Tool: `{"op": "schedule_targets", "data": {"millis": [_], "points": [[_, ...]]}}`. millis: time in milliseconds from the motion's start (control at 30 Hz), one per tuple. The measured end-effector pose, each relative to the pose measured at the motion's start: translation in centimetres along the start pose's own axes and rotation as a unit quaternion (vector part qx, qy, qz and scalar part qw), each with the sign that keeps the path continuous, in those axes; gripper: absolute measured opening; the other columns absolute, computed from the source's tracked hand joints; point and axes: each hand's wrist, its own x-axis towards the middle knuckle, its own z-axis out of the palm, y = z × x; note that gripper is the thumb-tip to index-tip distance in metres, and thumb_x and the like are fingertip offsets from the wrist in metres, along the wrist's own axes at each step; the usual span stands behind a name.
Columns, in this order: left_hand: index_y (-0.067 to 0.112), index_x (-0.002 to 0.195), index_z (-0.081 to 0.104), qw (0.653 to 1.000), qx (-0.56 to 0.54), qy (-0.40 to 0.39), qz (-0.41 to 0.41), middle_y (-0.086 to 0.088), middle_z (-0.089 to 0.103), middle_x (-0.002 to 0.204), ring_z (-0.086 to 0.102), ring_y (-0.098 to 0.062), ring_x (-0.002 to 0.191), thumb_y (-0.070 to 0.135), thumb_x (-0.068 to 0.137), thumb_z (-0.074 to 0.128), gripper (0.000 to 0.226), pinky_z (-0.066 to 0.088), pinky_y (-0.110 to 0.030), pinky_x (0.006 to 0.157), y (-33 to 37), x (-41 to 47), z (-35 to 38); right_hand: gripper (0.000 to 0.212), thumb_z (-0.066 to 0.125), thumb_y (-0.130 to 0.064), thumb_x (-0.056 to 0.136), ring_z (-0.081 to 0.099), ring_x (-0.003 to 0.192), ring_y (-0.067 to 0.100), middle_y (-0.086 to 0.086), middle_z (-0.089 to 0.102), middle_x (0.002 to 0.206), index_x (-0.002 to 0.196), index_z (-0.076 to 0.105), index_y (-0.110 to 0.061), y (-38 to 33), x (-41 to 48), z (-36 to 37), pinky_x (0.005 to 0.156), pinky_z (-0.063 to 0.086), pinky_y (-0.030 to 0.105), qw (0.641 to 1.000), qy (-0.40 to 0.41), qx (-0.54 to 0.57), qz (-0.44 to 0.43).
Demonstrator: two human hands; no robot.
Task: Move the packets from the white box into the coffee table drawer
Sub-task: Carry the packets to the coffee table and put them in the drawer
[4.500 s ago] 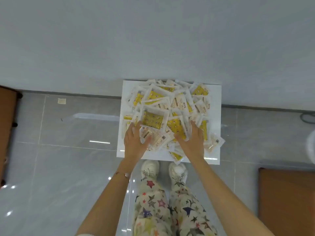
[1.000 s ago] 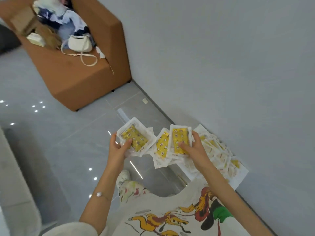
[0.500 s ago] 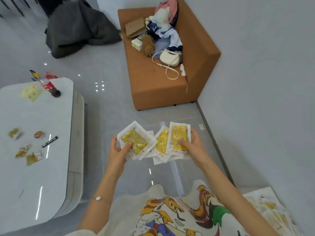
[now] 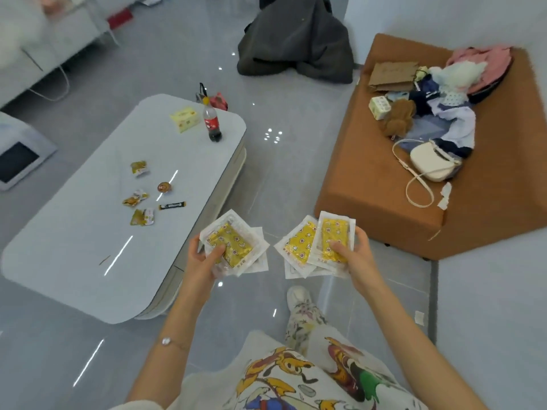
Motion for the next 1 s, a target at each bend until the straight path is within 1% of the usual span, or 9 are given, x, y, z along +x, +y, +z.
{"op": "schedule_targets", "data": {"millis": [100,200,267,333,400,533,700,833,1000], "points": [[0.015,0.12,0.045,0.998,-0.033,0.043,0.012,0.002,0.072,0.098,0.072,-0.02,0.09,0.004,0.085,0.061,0.04,0.06,-0.032,0.064,1.0,1.7,0.6,0.06,0.069,-0.005,0.085,0.066,0.102,0.024,0.007,0.063,0.119,0.136,0.04,-0.016,-2.5,4.6,1.5,0.084,0.057,0.039,0.998,-0.055,-0.033,-0.005],[0.015,0.118,0.046,0.993,-0.063,0.099,0.028,-0.001,0.071,0.102,0.071,-0.023,0.092,0.012,0.078,0.065,0.045,0.06,-0.034,0.066,2.0,3.2,1.2,0.062,0.07,-0.006,0.083,0.065,0.106,0.029,0.01,0.063,0.122,0.136,0.04,-0.017,-5.1,9.1,2.8,0.09,0.054,0.048,0.991,-0.118,-0.066,0.013],[0.018,0.115,0.048,0.985,-0.088,0.141,0.036,-0.002,0.07,0.103,0.071,-0.024,0.092,0.013,0.076,0.066,0.043,0.06,-0.037,0.067,2.2,4.4,1.3,0.062,0.071,-0.007,0.083,0.067,0.104,0.028,0.009,0.064,0.121,0.135,0.041,-0.018,-7.0,12.1,4.2,0.088,0.055,0.048,0.983,-0.162,-0.087,0.022],[0.02,0.113,0.048,0.976,-0.113,0.183,0.043,-0.003,0.069,0.104,0.071,-0.025,0.091,0.012,0.078,0.066,0.041,0.06,-0.037,0.066,2.4,5.7,1.4,0.056,0.07,-0.007,0.083,0.068,0.098,0.022,0.004,0.066,0.116,0.131,0.043,-0.02,-8.9,14.6,6.2,0.077,0.059,0.036,0.974,-0.196,-0.117,0.015],[0.021,0.113,0.048,0.966,-0.126,0.219,0.053,-0.004,0.069,0.105,0.07,-0.024,0.091,0.006,0.085,0.063,0.035,0.06,-0.038,0.066,2.7,6.9,1.3,0.053,0.069,-0.005,0.084,0.068,0.093,0.015,-0.002,0.066,0.11,0.127,0.044,-0.024,-10.5,17.1,8.6,0.067,0.058,0.025,0.965,-0.225,-0.137,0.009],[0.021,0.113,0.049,0.946,-0.146,0.283,0.065,-0.006,0.069,0.105,0.07,-0.025,0.091,0.002,0.09,0.059,0.031,0.06,-0.041,0.071,3.3,8.9,0.2,0.058,0.069,-0.005,0.084,0.066,0.1,0.02,-0.002,0.062,0.116,0.132,0.041,-0.024,-12.2,21.3,13.6,0.079,0.058,0.036,0.942,-0.28,-0.184,0.018],[0.021,0.122,0.047,0.924,-0.145,0.35,0.058,-0.01,0.068,0.111,0.068,-0.03,0.096,0.007,0.09,0.062,0.038,0.055,-0.047,0.083,3.8,12.0,-2.8,0.059,0.071,-0.008,0.083,0.064,0.106,0.027,0.004,0.062,0.121,0.13,0.042,-0.027,-12.8,25.6,20.0,0.089,0.054,0.046,0.925,-0.31,-0.214,0.039],[0.02,0.121,0.046,0.915,-0.157,0.37,0.041,-0.008,0.068,0.108,0.07,-0.025,0.091,0.005,0.091,0.06,0.037,0.056,-0.045,0.081,3.9,15.0,-5.4,0.053,0.069,-0.006,0.084,0.064,0.104,0.024,0.0,0.063,0.115,0.122,0.043,-0.032,-13.1,28.6,25.4,0.085,0.054,0.043,0.92,-0.324,-0.216,0.052],[0.016,0.129,0.042,0.913,-0.146,0.382,-0.002,-0.006,0.069,0.104,0.07,-0.024,0.091,0.005,0.091,0.06,0.044,0.056,-0.045,0.083,4.3,19.4,-9.2,0.052,0.07,-0.008,0.084,0.063,0.104,0.019,-0.003,0.062,0.115,0.12,0.043,-0.034,-12.1,32.8,31.7,0.089,0.052,0.042,0.913,-0.327,-0.236,0.064]]}}
